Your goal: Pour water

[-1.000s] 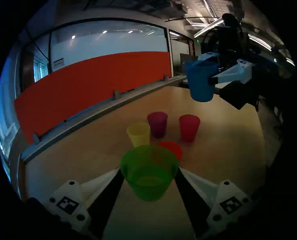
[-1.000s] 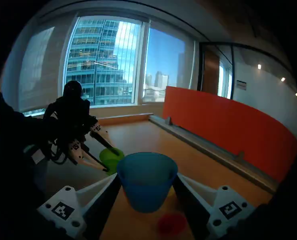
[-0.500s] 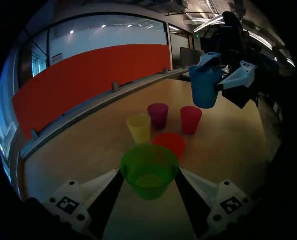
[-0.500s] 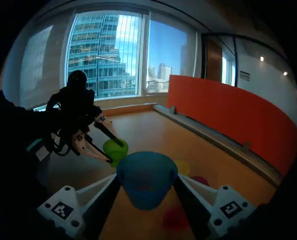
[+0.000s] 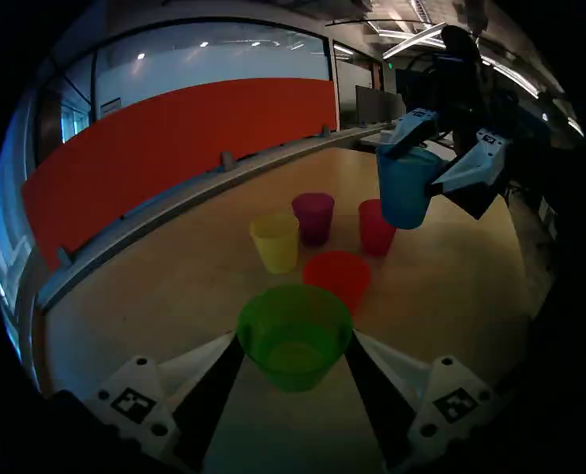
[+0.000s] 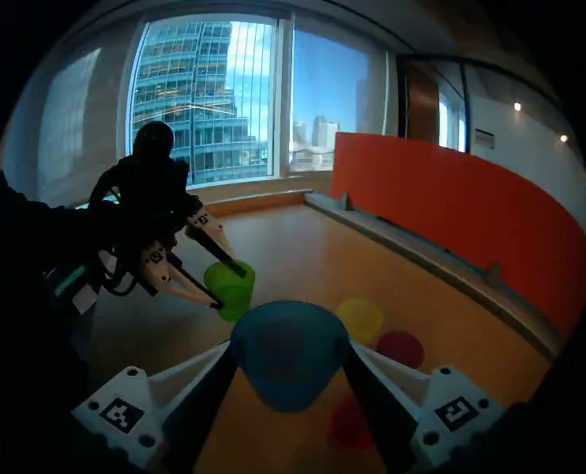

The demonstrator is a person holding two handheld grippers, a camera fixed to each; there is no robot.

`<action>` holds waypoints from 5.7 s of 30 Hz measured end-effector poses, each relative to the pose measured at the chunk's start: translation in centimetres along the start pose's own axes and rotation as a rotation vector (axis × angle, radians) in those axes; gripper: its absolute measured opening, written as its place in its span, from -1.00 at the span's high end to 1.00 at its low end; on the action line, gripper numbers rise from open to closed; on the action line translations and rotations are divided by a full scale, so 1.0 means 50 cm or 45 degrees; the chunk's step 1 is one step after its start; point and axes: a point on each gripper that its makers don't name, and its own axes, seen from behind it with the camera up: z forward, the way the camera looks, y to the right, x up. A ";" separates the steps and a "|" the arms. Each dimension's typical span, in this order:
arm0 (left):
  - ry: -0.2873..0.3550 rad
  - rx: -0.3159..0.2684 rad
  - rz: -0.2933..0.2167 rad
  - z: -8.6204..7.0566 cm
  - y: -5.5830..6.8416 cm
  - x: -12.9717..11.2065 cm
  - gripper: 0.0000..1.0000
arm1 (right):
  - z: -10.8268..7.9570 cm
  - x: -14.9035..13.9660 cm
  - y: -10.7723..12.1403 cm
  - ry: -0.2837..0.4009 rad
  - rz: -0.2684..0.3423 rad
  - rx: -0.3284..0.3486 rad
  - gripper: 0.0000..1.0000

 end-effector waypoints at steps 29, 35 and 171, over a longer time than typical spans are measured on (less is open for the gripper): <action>-0.144 -0.044 -0.007 0.049 -0.013 -0.072 -0.71 | 0.064 -0.124 -0.025 -0.168 -0.061 0.050 -0.85; -0.146 -0.053 -0.018 0.057 -0.010 -0.085 -0.71 | 0.068 -0.130 -0.025 -0.177 -0.066 0.052 -0.85; 0.310 0.398 -0.258 -0.160 -0.100 -0.005 -1.00 | -0.144 -0.158 0.057 0.100 0.195 -0.524 -1.00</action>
